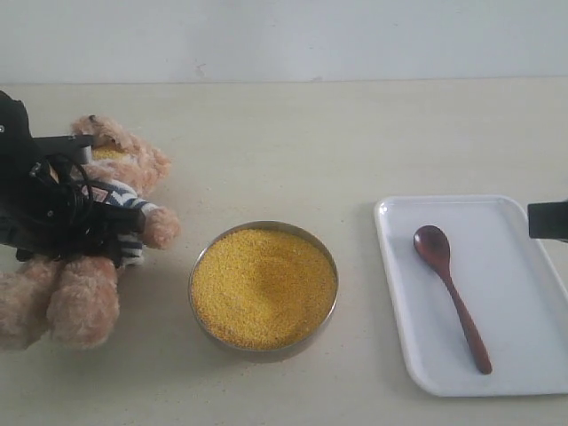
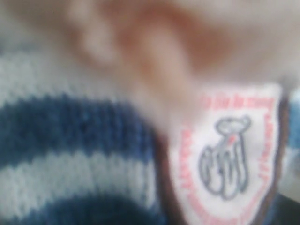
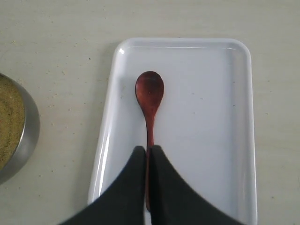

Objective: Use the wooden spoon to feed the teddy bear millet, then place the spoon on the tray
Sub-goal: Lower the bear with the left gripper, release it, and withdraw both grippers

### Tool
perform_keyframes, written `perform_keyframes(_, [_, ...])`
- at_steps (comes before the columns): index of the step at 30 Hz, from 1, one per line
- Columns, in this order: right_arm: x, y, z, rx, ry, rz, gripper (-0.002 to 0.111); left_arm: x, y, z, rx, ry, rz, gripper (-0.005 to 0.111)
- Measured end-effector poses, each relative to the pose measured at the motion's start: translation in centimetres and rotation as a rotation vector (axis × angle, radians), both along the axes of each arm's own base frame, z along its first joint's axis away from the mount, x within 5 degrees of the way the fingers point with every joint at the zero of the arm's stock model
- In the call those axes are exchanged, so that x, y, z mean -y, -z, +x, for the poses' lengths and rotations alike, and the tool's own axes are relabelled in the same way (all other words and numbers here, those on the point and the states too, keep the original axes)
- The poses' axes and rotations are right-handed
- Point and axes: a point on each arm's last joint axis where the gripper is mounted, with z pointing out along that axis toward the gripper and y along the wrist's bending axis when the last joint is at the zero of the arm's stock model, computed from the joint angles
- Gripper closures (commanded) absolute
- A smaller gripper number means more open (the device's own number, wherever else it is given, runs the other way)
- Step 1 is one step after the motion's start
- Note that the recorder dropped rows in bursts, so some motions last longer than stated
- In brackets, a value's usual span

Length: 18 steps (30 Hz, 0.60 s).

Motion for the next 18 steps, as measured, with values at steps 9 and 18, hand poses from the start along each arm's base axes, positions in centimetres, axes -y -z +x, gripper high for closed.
perform_keyframes(9, [0.06,-0.02,-0.02,0.001,0.001,-0.002,0.107,0.01,0.2,0.05,-0.006,0.0,0.001,0.025])
perform_keyframes(18, [0.06,-0.02,-0.02,0.003,-0.004,-0.006,0.107,0.01,-0.04,0.05,-0.013,0.0,0.003,0.017])
